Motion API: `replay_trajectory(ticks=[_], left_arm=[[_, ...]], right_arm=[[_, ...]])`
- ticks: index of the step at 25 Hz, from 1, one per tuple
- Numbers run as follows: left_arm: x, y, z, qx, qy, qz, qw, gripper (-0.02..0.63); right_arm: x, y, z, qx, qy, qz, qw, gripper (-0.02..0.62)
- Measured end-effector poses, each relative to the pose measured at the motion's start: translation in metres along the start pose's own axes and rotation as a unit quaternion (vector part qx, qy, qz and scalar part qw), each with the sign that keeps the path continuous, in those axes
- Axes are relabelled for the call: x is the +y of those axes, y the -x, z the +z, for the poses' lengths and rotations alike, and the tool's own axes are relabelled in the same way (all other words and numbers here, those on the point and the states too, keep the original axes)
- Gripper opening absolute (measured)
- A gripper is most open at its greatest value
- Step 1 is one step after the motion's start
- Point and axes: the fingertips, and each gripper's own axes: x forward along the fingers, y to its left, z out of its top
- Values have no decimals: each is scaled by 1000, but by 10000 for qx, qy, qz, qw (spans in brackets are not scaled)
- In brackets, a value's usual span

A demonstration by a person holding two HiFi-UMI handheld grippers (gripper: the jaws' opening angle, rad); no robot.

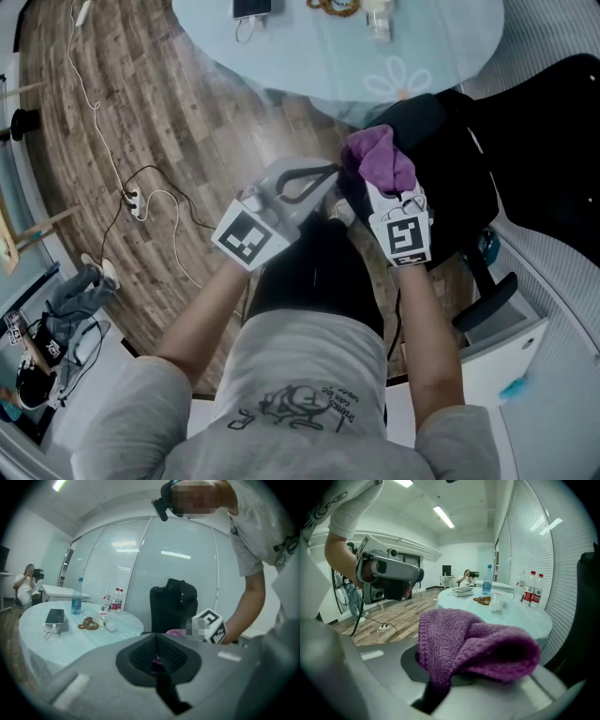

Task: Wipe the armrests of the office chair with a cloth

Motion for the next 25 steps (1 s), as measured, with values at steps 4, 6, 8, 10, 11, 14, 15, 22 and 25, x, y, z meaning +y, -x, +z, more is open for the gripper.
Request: replay_trajectory(ticks=[4,6,8,10,11,14,15,22,25], left_arm=[[-2,-3,-3,36,-13,-28,10000,2],[-2,-4,-3,16,-6,-29,10000,2],[-2,-5,-3,13,-4,-29,10000,2],[-1,-5,-3,13,26,-17,10000,2],[-1,-5,-4,23,36,-13,10000,2],[-1,-5,-5,59,30,-19,10000,2],[-1,-5,-5,57,19,-23,10000,2],[-2,-5,-5,42,48,-14,10000,2],[-3,-6,-3,12,48,-22,10000,2]], right_arm=[[-26,0,-4,-35,41,-93,9999,28],[-38,0,-5,-40,65,-152,9999,28],[-55,2,-8,-25,16,-277,9996,28],[-78,3,-12,-16,-103,-455,9989,28],[-90,4,-14,-10,-163,-546,9984,28],[-126,7,-20,51,-251,-776,9967,28],[-136,7,-21,75,-242,-827,9963,28],[-158,5,-21,105,-246,-1036,9943,28],[-150,6,-19,-36,-517,-1100,9926,28]])
